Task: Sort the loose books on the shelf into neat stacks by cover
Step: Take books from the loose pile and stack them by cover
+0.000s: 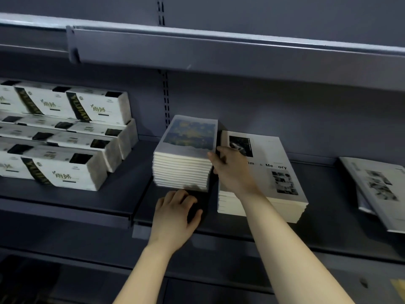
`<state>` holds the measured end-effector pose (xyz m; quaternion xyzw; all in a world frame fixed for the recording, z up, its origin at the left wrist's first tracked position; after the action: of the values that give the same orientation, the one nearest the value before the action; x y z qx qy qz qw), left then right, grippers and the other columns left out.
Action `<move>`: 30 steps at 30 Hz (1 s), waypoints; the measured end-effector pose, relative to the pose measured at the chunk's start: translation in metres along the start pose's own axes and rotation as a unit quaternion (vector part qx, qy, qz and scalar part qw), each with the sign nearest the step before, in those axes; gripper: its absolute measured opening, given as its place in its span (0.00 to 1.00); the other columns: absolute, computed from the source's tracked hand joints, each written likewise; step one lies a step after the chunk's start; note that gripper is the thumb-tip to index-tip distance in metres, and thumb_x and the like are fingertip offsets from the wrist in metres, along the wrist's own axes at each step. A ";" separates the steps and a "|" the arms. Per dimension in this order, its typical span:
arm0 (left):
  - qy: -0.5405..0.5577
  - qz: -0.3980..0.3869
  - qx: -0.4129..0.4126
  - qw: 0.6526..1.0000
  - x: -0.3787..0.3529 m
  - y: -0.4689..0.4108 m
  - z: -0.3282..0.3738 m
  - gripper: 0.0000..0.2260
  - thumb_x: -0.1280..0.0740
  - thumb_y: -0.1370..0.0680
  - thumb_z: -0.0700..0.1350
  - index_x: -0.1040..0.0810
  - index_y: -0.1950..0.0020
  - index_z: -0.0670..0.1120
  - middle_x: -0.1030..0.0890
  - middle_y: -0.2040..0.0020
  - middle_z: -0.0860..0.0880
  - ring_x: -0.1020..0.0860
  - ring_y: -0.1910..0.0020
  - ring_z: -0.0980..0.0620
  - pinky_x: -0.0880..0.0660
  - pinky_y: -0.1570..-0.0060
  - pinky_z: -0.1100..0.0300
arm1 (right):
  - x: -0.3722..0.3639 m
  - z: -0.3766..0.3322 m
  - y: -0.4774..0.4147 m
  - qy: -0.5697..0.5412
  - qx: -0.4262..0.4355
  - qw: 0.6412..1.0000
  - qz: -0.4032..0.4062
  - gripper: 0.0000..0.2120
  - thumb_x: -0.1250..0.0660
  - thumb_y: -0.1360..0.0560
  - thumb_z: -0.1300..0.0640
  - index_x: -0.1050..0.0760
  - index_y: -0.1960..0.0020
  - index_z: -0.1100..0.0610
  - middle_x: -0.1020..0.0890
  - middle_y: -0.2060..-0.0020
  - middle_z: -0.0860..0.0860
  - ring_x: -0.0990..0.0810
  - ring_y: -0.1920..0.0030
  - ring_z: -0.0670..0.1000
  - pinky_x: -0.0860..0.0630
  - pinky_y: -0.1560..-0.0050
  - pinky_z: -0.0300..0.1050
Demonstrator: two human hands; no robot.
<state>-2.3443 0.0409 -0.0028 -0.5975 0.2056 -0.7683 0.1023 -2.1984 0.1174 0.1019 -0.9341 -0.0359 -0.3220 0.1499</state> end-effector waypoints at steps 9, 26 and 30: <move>0.079 0.094 0.027 0.992 0.038 -0.005 0.058 0.16 0.43 0.24 0.49 0.24 0.40 0.46 0.24 0.44 0.47 0.25 0.50 0.46 0.26 0.55 0.51 | 0.080 0.033 0.030 -0.004 -0.015 0.999 0.045 0.09 0.37 0.22 0.54 0.22 0.43 0.51 0.18 0.55 0.47 0.20 0.58 0.46 0.24 0.57 0.39; 0.074 0.081 -0.052 0.993 0.000 -0.029 0.285 0.17 0.42 0.24 0.52 0.20 0.42 0.48 0.22 0.43 0.49 0.26 0.44 0.47 0.28 0.46 0.50 | 0.292 0.224 0.111 0.157 -0.206 0.960 0.104 0.11 0.36 0.22 0.56 0.19 0.44 0.54 0.17 0.47 0.55 0.21 0.46 0.57 0.31 0.53 0.42; 0.081 0.049 -0.048 0.994 -0.022 -0.029 0.322 0.17 0.42 0.24 0.53 0.21 0.42 0.49 0.23 0.42 0.50 0.25 0.45 0.47 0.28 0.48 0.50 | 0.328 0.257 0.129 0.172 -0.215 0.952 0.131 0.11 0.35 0.23 0.56 0.19 0.44 0.57 0.16 0.48 0.55 0.20 0.47 0.58 0.30 0.56 0.42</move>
<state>-2.0269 0.0139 0.0554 -0.5264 0.2785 -0.7978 0.0938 -1.7664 0.0624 0.0777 -0.8711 0.1835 -0.4555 -0.0092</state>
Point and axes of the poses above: each hand's wrist, its own y-axis away from the middle knuckle, its own x-axis out of the back of the hand, z = x × y, the point moved 2 cm from there along -y, towards the middle knuckle
